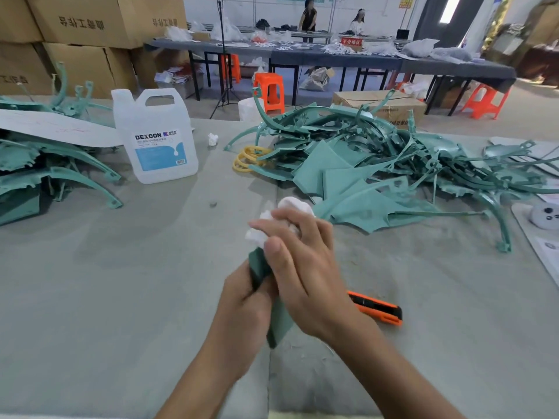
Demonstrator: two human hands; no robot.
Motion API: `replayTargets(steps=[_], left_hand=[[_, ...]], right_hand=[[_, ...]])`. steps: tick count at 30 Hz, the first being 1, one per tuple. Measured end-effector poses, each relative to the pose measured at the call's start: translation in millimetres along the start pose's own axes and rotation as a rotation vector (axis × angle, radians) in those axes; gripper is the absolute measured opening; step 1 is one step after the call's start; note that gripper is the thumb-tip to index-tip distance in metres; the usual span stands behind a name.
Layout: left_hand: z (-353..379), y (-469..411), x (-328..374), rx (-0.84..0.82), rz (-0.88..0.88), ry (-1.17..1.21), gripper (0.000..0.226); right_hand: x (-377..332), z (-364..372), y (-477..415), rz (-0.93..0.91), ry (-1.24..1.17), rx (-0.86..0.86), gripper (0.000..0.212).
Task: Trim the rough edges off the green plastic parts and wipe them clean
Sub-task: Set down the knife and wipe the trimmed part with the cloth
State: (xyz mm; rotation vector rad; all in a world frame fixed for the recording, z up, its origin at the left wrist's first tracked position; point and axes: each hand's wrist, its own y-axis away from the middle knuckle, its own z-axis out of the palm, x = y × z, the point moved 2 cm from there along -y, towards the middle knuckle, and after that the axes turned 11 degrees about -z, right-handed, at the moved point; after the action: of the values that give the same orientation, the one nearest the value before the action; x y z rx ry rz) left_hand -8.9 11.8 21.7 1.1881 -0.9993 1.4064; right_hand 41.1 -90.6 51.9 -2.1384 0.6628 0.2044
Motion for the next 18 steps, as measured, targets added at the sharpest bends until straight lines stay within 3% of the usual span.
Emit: replayTargets(steps=[3,5,6,9,12,15,18], left_hand=[[-10.3,11.6,6.3,0.053,0.110,-0.174,0.031],[-18.5,21.6,8.8,0.050,0.153,-0.306,0.038],[-23.7,24.7,10.1,0.071,0.164,-0.356,0.041],[-37.5,24.5,10.1,0.148,0.140,-0.324,0.041],[-35.8,17.4,8.4,0.170,0.030,-0.058,0.023],[-19.2,9.7,8.3,0.035,-0.138,0.191,0.023],[-0.2,-0.4,11.7,-0.087,-0.158,0.335,0.059]], right_hand=[[37.7,-2.6,-14.6,0.030,0.375,-0.040,0.046],[76.7,-15.8,-19.5,0.189,0.593,-0.118,0.049],[95.1,-25.6,-18.7,0.285,0.590,-0.096,0.047],[124.8,-60.1,-14.4,0.470,0.449,0.168,0.037],[109.3,-69.6,-18.5,0.481,0.276,0.454,0.036],[59.6,-42.7,-24.8,0.337,-0.052,0.394,0.024],[13.9,-0.9,-7.0,0.240,-0.158,0.202,0.032]])
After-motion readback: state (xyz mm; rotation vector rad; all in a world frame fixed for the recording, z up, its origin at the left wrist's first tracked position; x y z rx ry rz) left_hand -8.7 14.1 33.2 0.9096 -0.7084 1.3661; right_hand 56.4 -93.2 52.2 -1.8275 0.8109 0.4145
